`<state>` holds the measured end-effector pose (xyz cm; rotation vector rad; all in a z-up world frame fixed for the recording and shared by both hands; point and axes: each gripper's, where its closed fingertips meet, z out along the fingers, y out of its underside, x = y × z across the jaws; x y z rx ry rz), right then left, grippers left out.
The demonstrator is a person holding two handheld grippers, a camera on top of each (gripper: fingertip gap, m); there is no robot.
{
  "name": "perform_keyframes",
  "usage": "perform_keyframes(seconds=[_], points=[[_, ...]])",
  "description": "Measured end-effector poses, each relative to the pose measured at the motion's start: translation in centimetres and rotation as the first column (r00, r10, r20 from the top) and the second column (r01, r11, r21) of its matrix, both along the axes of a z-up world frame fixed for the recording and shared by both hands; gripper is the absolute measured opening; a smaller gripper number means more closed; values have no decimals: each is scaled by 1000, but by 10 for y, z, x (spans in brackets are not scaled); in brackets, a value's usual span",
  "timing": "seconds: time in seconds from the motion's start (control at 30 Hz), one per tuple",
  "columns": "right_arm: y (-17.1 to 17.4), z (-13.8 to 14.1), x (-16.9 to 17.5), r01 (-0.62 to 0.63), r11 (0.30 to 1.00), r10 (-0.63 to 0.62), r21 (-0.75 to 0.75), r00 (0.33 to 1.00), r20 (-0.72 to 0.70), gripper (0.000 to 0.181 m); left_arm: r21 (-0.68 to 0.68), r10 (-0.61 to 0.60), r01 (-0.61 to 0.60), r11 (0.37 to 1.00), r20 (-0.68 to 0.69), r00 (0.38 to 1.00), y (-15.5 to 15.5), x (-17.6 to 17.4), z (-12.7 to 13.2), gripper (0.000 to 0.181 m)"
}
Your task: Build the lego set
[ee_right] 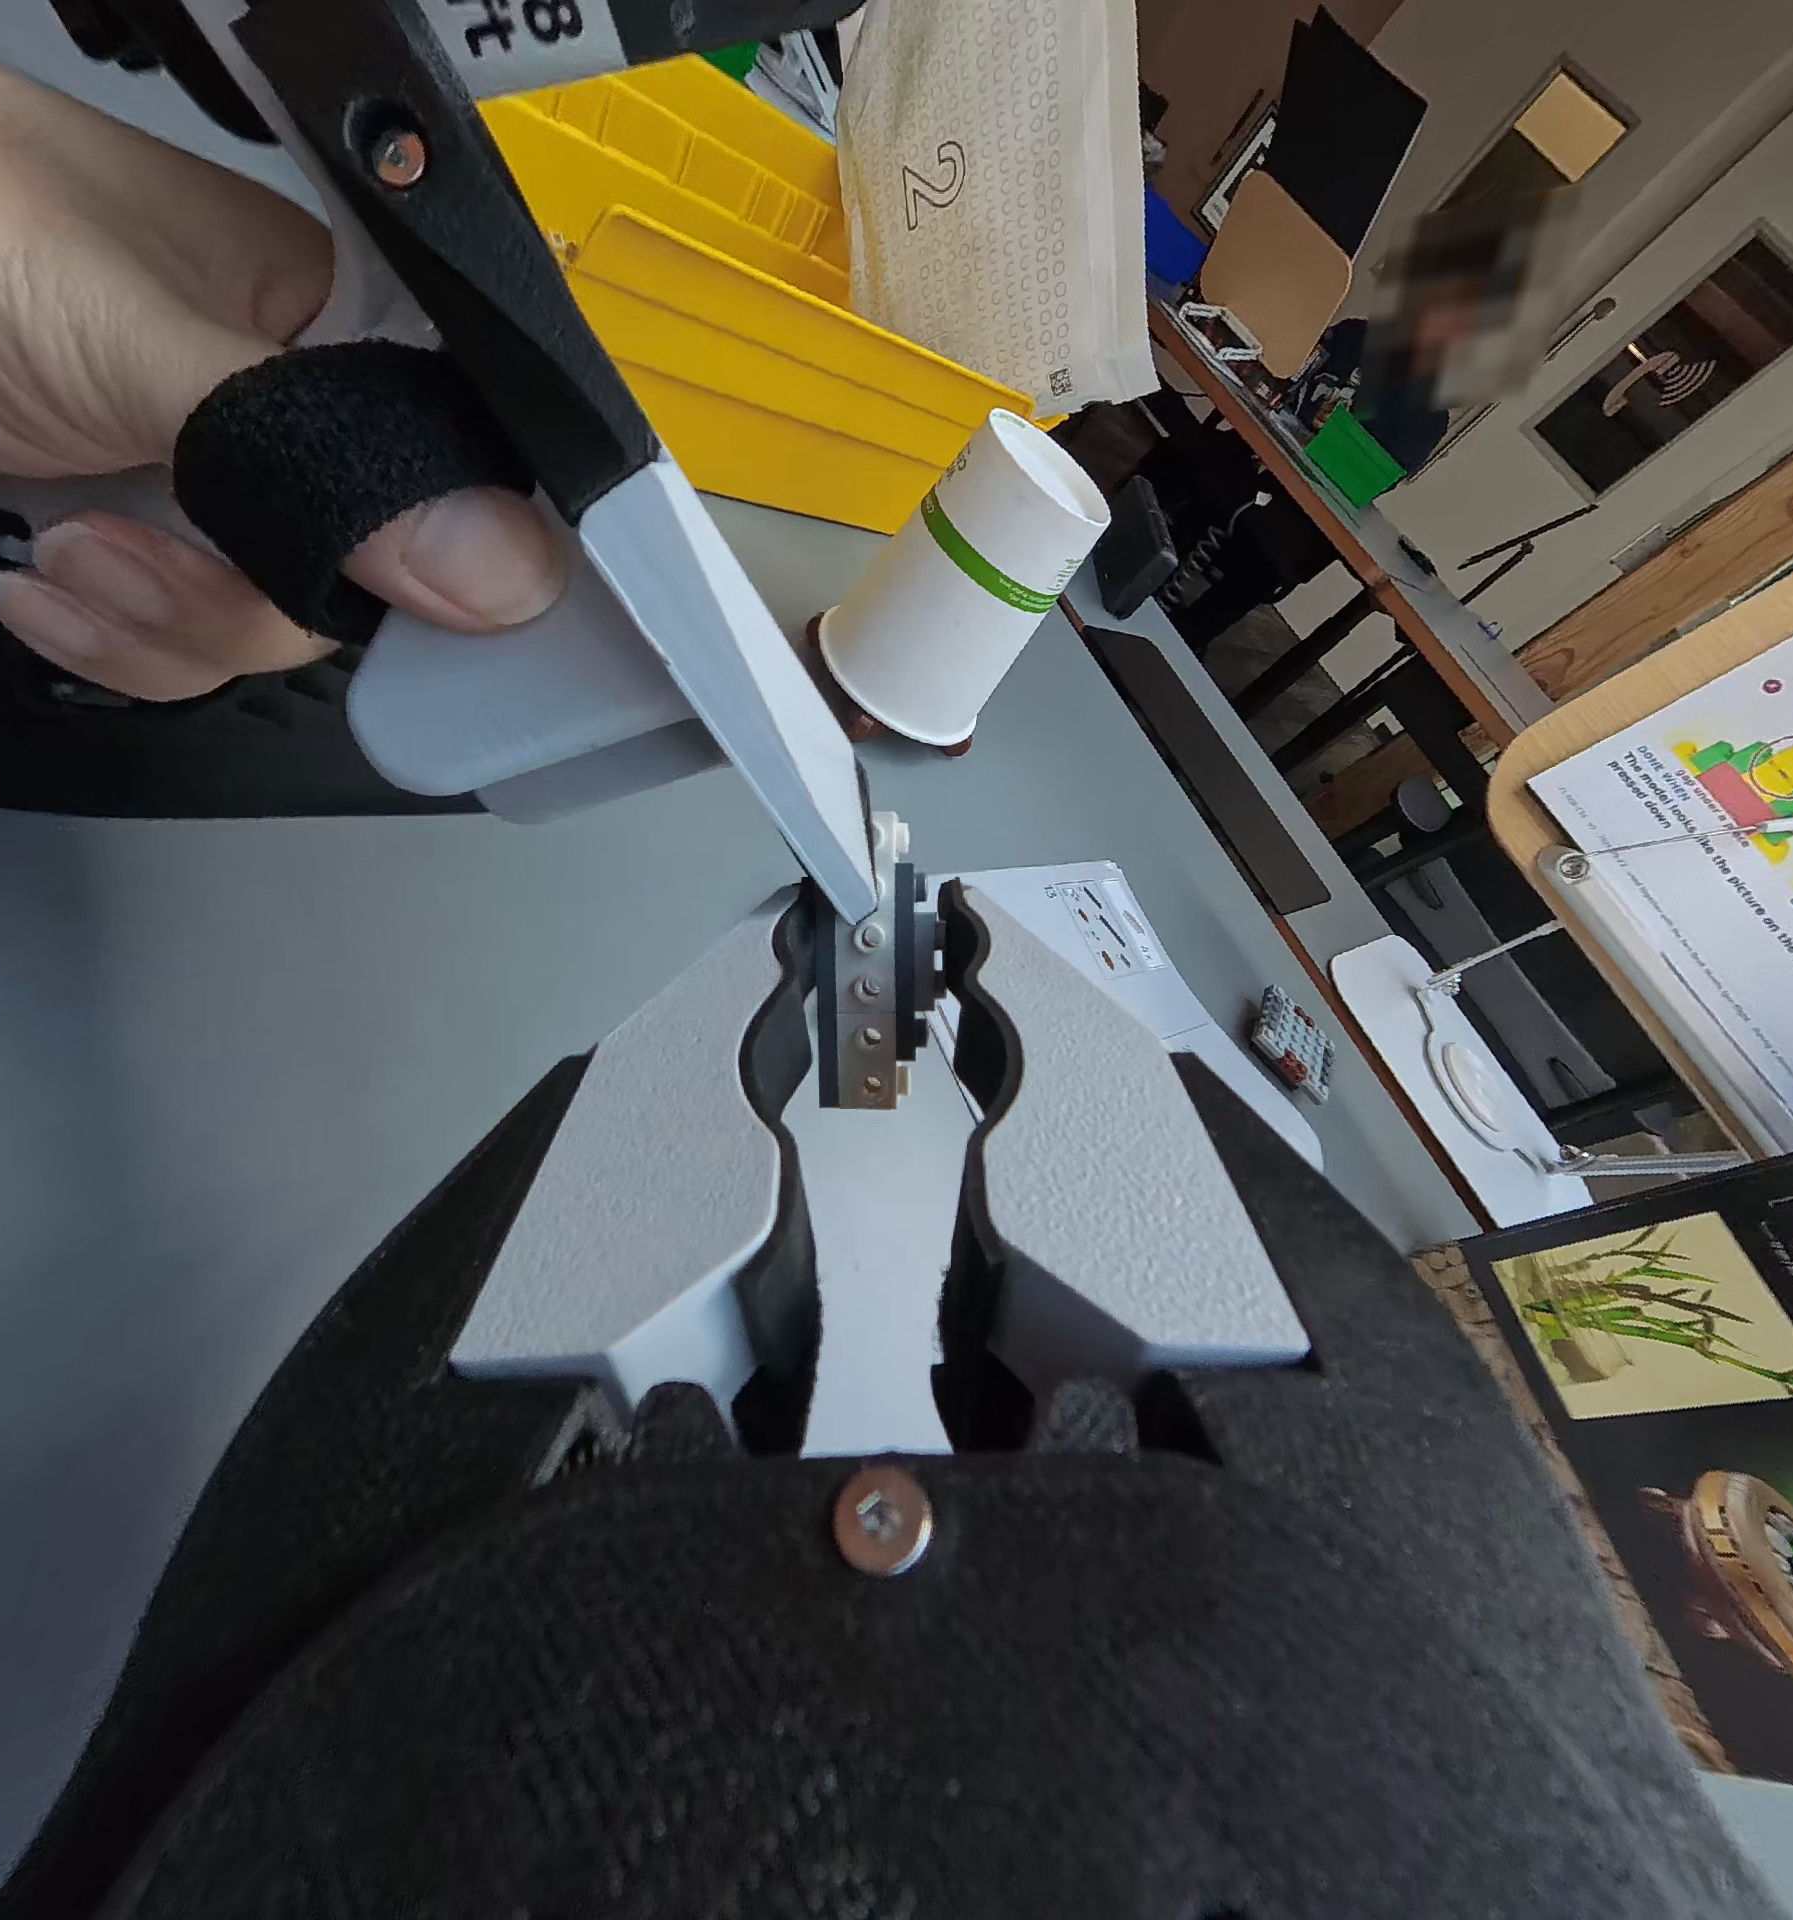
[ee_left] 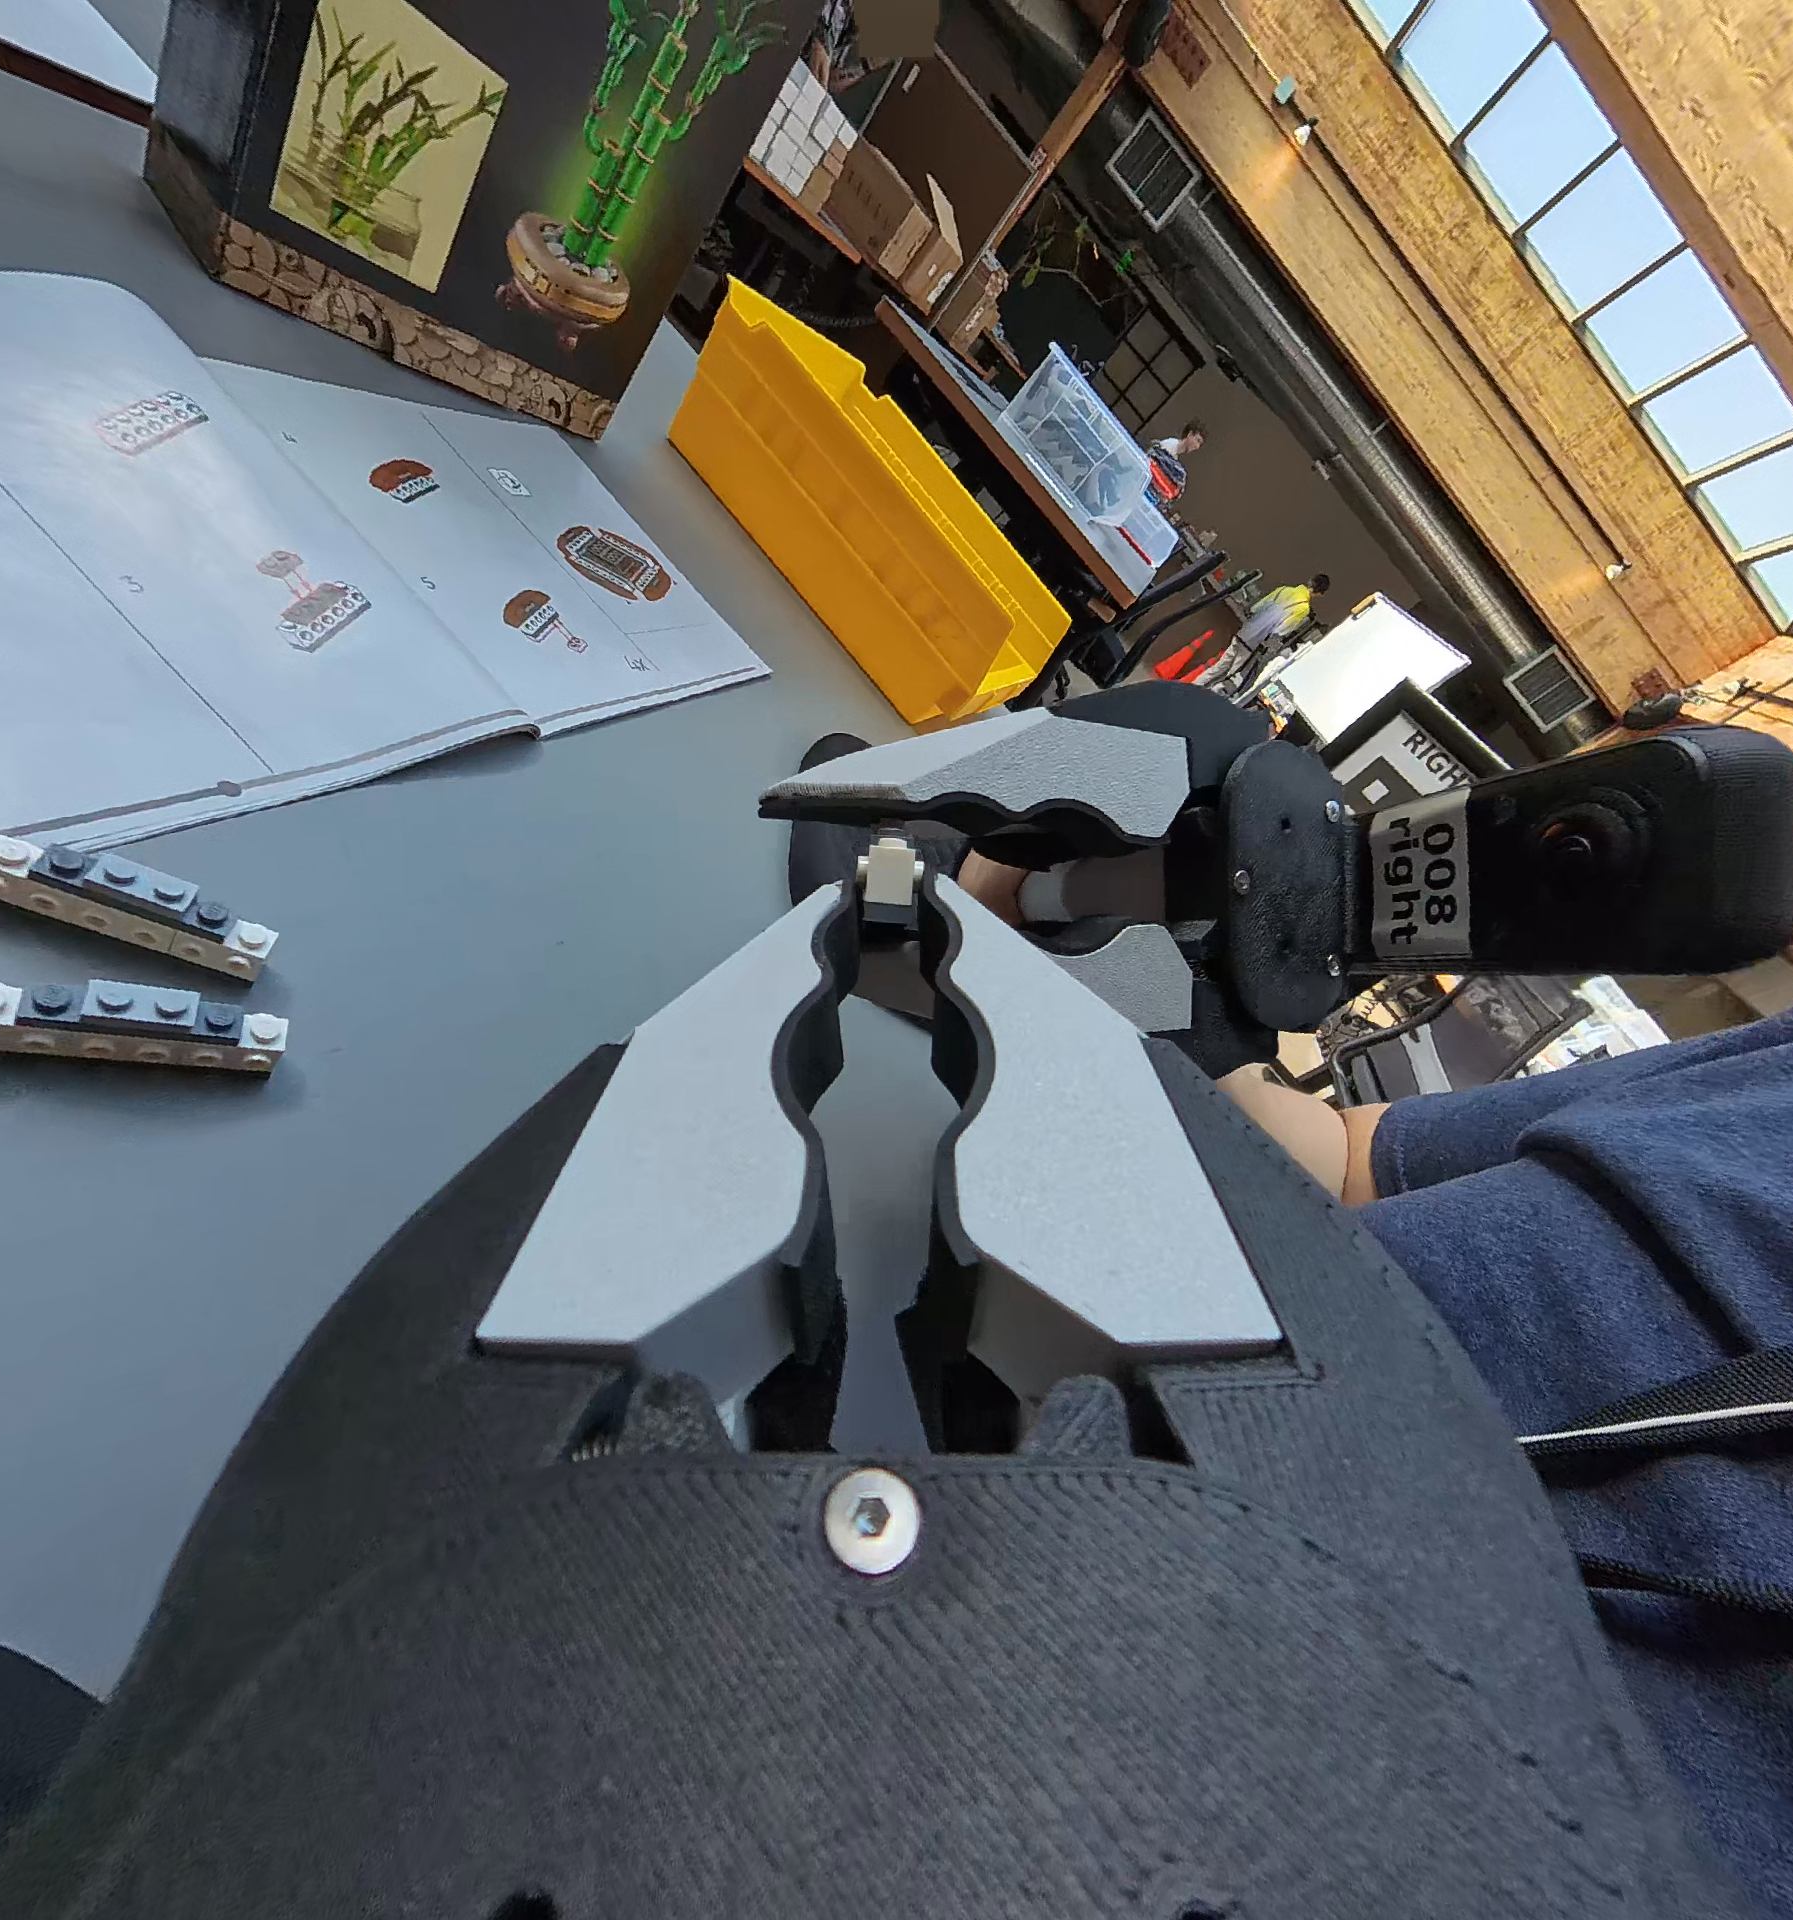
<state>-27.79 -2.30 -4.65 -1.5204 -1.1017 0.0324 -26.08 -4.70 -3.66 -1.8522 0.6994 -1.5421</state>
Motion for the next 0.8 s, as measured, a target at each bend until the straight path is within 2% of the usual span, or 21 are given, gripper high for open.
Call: perform_keyframes(seconds=[0.07, 0.13, 0.2, 0.47, 0.57, 0.7, 0.8], points=[[1, 0, -2, -22, 999, 20, -39, 998, -61, 22, -54, -5, 7, 999, 44, 999, 2, -2, 2, 8], [7, -1, 3, 10, 1000, -11, -29, 999, -43, 32, -135, -9, 27, 990, 130, 991, 4, -4, 6, 8], [6, -6, 3, -13, 999, 12, -44, 1000, -14, 32, -192, -3, 38, 981, 181, 983, 6, -7, 7, 8], [6, -8, 2, 12, 999, -12, -53, 1000, -3, 20, -204, 9, 28, 978, 180, 984, 7, -7, 1, 8], [8, -11, 4, 33, 999, -32, -35, 999, 43, 19, -215, 17, 22, 976, 178, 984, 8, -6, -1, 8], [10, -16, 1, 15, 990, -24, -141, 998, -56, 21, -252, 39, 9, 968, 183, 982, 12, -7, -5, 8], [14, -12, 4, 40, 992, -50, -123, 996, -79, 23, -306, 61, 13, 952, 233, 971, 15, -7, -2, 8]])
